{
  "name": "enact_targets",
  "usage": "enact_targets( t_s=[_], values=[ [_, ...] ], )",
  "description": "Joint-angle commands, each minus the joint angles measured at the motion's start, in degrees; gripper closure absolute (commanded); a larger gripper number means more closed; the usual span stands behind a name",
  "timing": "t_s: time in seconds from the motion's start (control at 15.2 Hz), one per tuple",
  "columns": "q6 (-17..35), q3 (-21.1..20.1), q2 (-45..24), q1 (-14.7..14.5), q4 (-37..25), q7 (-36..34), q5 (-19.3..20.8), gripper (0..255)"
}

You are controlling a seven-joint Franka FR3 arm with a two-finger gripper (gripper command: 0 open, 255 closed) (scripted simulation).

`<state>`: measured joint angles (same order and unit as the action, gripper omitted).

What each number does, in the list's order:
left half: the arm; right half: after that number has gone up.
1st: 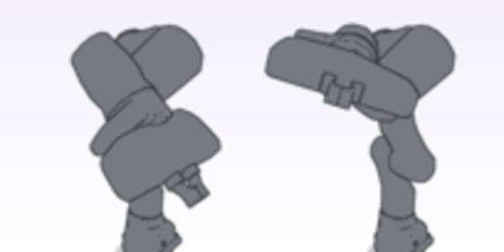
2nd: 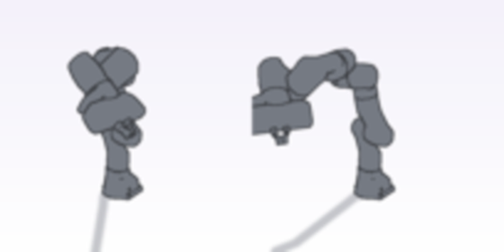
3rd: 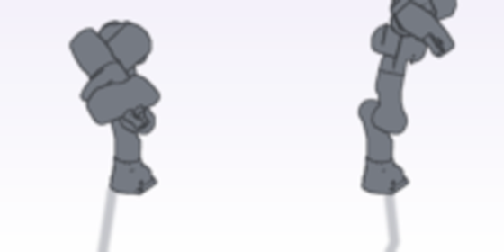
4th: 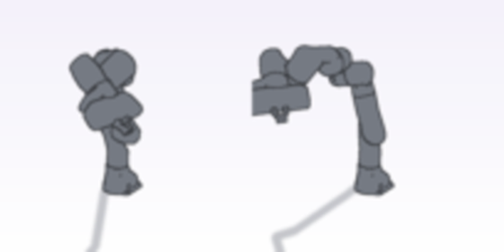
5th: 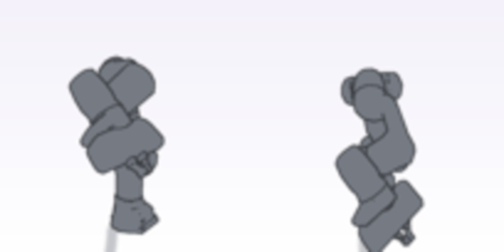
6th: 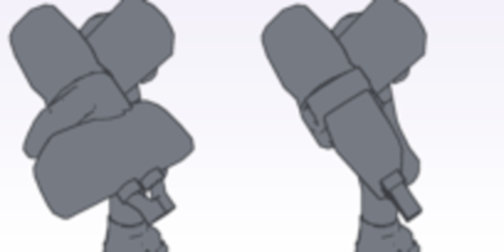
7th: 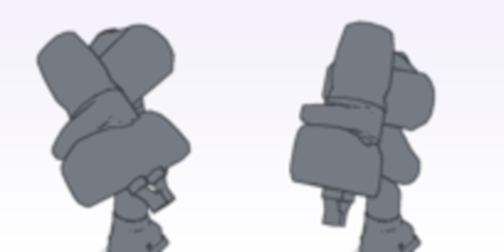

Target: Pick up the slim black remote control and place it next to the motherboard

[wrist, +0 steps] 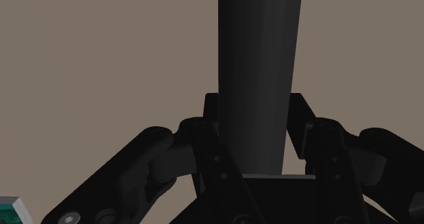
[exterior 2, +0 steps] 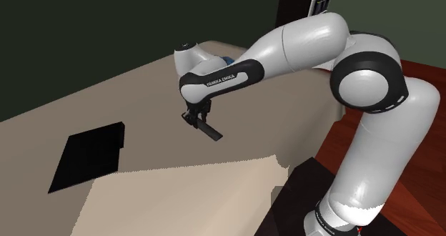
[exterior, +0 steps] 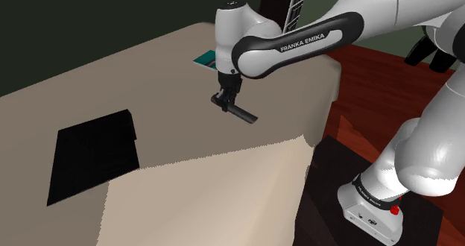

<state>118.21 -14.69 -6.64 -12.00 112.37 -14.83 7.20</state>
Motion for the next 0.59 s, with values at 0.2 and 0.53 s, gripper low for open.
enact_targets(
  t_s=[0.2,0.53],
  values=[
    [-1.3,-2.9,-0.9,-3.9,-1.5,-7.0,0.5,255],
    [-2.8,-5.6,-3.4,-7.9,-4.7,-13.9,1.6,255]
  ],
)
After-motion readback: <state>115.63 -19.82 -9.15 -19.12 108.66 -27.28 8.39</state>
